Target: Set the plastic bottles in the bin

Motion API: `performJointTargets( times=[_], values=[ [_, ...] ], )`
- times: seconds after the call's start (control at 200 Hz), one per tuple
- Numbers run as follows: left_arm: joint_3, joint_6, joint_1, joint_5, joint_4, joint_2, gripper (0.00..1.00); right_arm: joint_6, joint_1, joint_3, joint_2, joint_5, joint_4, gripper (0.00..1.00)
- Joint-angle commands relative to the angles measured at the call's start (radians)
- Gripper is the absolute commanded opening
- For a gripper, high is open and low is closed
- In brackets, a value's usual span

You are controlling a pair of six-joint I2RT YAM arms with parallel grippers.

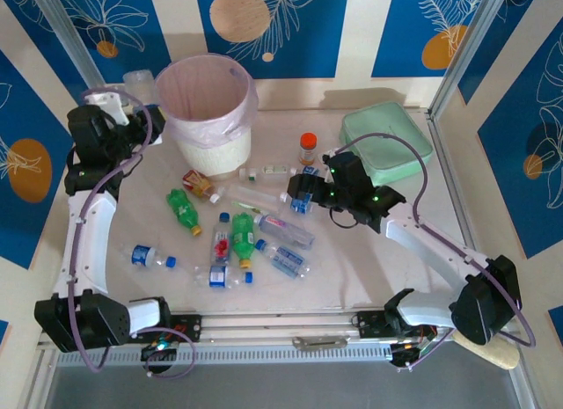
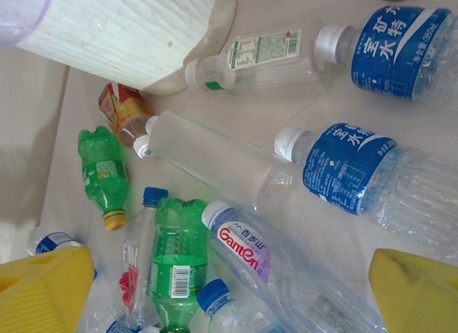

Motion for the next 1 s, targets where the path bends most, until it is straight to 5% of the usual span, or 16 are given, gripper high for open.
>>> performJointTargets(
  times=[0.0, 0.57, 0.995],
  values=[
    [0.102, -0.011, -0.047, 0.087, 0.047, 0.037, 0.47, -0.027, 0.008, 0.022, 0.012, -0.010, 0.008, 0.99],
    [0.660, 0.160, -0.238, 0.009, -0.296, 0.536, 0.50, -0.090, 0.002, 0.048, 0.103, -0.053, 0.050, 0.99],
    [0.709, 0.250, -0.245, -0.138, -0.448, 0.659, 0.56, -0.083, -0.004, 0.012, 0.100, -0.048, 0.068, 0.99]
  ],
)
